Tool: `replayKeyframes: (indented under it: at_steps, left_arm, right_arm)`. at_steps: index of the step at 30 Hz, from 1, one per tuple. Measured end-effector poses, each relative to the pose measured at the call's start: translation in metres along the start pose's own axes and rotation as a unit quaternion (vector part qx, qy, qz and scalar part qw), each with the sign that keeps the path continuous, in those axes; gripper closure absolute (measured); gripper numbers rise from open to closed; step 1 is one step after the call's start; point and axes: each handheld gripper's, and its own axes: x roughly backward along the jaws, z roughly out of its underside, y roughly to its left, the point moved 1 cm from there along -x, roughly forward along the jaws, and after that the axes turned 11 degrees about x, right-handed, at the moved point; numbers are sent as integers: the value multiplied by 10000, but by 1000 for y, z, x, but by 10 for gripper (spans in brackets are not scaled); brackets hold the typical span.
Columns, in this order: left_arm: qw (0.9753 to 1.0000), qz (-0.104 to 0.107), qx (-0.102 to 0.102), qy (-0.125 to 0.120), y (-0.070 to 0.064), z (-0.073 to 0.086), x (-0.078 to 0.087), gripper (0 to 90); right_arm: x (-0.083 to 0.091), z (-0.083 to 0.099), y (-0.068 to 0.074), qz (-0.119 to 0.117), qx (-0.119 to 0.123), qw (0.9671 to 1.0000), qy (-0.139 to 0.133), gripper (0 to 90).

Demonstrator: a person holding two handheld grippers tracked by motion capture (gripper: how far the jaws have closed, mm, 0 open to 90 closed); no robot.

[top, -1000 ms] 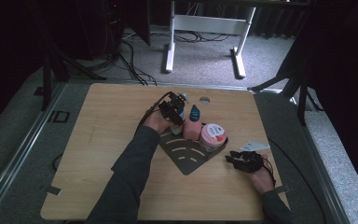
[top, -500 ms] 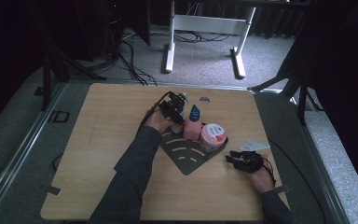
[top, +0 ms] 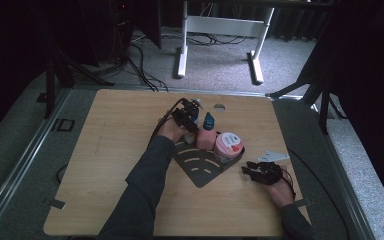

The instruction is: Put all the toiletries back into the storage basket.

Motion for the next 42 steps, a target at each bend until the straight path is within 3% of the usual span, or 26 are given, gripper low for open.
replayKeyframes:
  at_steps: [6,15,19,24,29,36,42]
  left_arm:
    - [9999,23,95,-105,2,-1,2,514]
    - [9999,0,57,-139,3,0,6,458]
    - [9999,-40,-60,-155,0,1,9,433]
    - [9998,-84,-9,-203,0,3,12,400]
    - [9999,-94,-60,-107,1,6,16,370]
    - [9999,65,-18,75,5,13,21,315]
    - [9996,-3,-45,266,10,20,20,291]
  right_arm:
    - [0,0,0,-5,-1,10000,0,642]
    - [0,0,0,3,12,10000,3,642]
    - [0,0,0,8,9,10000,7,642]
    - [0,0,0,12,15,10000,8,640]
    - [0,0,0,13,18,10000,9,641]
    - [0,0,0,3,10,10000,7,639]
    - [0,0,1,10,20,10000,7,635]
